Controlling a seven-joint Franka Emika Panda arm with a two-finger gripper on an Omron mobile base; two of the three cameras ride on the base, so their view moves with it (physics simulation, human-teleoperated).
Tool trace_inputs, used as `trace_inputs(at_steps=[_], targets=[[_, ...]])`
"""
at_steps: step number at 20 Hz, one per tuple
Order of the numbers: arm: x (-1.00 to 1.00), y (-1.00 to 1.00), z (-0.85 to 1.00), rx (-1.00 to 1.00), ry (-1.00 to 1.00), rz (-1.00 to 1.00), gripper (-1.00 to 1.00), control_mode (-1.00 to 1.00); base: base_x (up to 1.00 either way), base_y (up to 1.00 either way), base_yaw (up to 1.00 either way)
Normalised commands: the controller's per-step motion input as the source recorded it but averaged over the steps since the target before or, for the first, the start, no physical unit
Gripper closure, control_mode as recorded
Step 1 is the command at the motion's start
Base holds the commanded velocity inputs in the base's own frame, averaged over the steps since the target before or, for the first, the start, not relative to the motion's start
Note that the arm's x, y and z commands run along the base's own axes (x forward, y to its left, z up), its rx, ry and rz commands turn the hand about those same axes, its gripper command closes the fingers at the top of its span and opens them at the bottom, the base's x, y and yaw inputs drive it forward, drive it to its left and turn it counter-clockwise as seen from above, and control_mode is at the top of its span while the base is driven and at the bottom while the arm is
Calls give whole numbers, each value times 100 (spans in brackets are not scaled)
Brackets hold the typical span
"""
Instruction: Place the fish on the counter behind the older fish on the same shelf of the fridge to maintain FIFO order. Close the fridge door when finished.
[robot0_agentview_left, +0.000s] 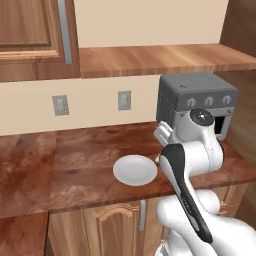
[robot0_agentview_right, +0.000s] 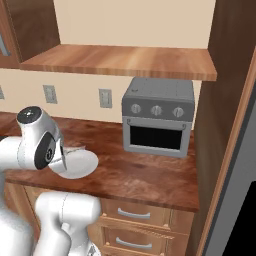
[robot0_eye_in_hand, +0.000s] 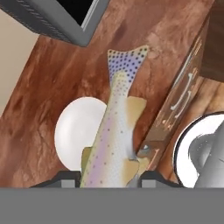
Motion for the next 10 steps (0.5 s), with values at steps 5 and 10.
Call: trace_inputs(at_steps=[5,10], targets=[[-76,-16,22,2,0,-9,100,-100,0,0,0],[-52,-17,5,2,-1,-5,100,-100,0,0,0]])
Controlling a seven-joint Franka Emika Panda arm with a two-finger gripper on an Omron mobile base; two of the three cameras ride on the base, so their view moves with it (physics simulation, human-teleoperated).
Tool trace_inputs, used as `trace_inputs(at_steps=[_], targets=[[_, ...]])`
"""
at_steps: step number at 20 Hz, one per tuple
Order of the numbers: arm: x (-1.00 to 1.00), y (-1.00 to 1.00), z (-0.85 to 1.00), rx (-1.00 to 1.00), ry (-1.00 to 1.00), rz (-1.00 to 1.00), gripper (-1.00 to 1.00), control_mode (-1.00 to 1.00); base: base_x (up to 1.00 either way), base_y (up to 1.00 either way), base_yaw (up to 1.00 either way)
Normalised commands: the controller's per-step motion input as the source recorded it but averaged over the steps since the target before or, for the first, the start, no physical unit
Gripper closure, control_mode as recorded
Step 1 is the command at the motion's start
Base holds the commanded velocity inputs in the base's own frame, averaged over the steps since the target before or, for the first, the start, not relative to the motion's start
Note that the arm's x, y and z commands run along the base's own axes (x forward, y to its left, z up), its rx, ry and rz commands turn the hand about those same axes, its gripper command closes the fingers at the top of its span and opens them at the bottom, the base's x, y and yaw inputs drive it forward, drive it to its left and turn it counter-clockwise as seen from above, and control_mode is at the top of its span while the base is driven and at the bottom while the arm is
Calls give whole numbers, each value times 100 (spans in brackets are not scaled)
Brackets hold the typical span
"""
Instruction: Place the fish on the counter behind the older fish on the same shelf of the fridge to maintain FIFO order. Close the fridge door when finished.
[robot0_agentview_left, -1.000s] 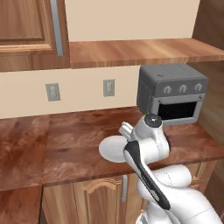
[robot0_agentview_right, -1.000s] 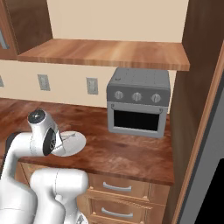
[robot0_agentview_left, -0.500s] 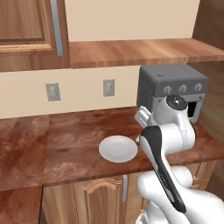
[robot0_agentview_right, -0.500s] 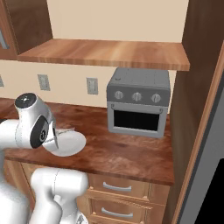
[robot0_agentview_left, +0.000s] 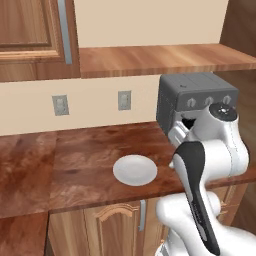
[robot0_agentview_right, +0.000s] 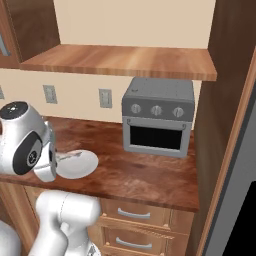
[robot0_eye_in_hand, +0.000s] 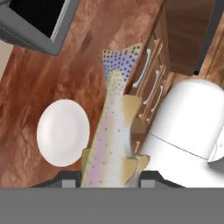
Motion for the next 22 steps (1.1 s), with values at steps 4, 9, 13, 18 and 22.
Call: trace_inputs(at_steps=[4,9,13,18,22], targets=[[3,-2,16,0,1,0,100,-100,0,0,0],[0,3,0,0,-1,0,100,-100,0,0,0],[-27,0,0,0,-9,0,100,100,-20,0,-1],[0,0,0,0,0,0,100,100,-93,5,-12],[0,0,0,0,0,0,100,100,-100,2,-15]])
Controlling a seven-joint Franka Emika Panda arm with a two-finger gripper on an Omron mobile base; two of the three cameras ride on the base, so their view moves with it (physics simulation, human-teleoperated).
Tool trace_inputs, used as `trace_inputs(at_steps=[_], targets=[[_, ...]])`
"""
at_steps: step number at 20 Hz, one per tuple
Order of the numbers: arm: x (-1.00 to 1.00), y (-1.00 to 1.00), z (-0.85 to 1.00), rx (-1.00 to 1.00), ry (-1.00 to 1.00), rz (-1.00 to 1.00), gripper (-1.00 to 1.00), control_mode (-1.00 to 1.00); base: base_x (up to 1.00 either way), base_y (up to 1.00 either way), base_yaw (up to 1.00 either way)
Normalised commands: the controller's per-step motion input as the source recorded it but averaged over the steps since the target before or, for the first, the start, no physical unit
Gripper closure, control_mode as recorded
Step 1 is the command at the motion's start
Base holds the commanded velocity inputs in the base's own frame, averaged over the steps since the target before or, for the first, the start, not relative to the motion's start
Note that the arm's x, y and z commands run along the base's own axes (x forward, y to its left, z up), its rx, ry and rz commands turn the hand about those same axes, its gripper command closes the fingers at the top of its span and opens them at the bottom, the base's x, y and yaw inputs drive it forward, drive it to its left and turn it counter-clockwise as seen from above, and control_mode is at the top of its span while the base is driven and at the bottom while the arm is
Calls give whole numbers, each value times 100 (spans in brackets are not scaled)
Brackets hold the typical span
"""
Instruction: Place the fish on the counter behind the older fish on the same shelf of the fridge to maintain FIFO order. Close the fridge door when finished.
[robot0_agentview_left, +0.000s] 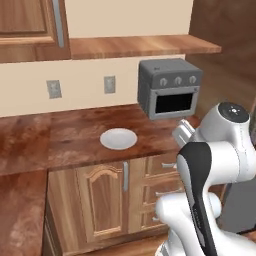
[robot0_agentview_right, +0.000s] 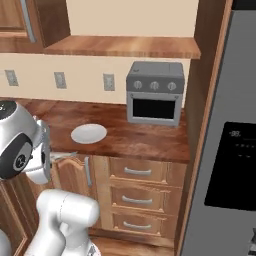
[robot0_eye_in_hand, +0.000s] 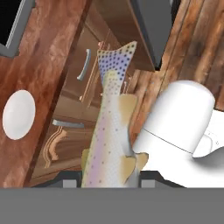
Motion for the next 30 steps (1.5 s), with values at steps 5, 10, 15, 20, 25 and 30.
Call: trace_inputs(at_steps=[5,10,15,20,25,30], targets=[[0,0,0,0,0,0,100,100,-100,0,-15],[0,0,0,0,0,0,100,100,-91,-5,-18],[0,0,0,0,0,0,100,100,-47,-61,-30],[0,0,0,0,0,0,100,100,9,-83,-39],[0,0,0,0,0,0,100,100,46,-46,-34],[0,0,0,0,0,0,100,100,67,-5,-13]])
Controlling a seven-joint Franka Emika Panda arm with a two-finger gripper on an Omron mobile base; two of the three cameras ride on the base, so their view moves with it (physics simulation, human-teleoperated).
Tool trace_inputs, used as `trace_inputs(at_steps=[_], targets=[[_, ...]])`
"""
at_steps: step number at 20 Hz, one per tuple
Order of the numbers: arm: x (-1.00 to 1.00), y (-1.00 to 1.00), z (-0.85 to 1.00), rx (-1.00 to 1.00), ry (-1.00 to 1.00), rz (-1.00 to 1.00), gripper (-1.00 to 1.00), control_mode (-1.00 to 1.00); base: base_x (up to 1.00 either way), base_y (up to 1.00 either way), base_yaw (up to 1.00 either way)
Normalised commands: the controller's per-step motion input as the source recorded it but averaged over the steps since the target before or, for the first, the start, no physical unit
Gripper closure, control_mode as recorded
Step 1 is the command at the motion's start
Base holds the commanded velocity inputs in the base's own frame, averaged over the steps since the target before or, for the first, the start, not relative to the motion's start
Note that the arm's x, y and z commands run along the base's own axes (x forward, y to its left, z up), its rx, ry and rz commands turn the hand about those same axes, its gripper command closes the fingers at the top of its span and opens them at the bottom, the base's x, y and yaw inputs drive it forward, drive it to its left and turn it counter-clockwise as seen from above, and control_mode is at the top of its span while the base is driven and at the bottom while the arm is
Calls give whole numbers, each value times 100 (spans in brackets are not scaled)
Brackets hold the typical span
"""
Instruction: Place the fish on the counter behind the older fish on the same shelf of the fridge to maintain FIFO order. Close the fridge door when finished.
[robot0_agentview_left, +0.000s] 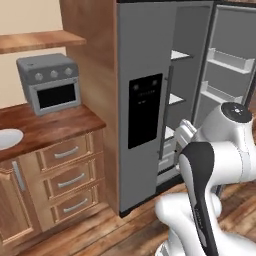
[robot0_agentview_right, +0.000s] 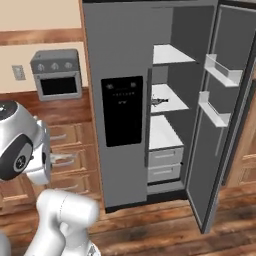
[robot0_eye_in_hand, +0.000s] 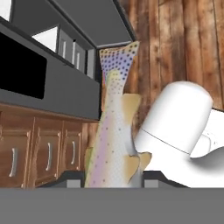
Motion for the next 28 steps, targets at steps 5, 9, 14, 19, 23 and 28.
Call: trace_inputs(at_steps=[5,9,14,19,23,28], targets=[[0,0,0,0,0,0,100,100,85,-22,0],[0,0,0,0,0,0,100,100,66,-62,4],[0,0,0,0,0,0,100,100,54,-63,6],[0,0,0,0,0,0,100,100,48,-53,6],[0,0,0,0,0,0,100,100,48,-50,8],[0,0,0,0,0,0,100,100,67,-26,11]])
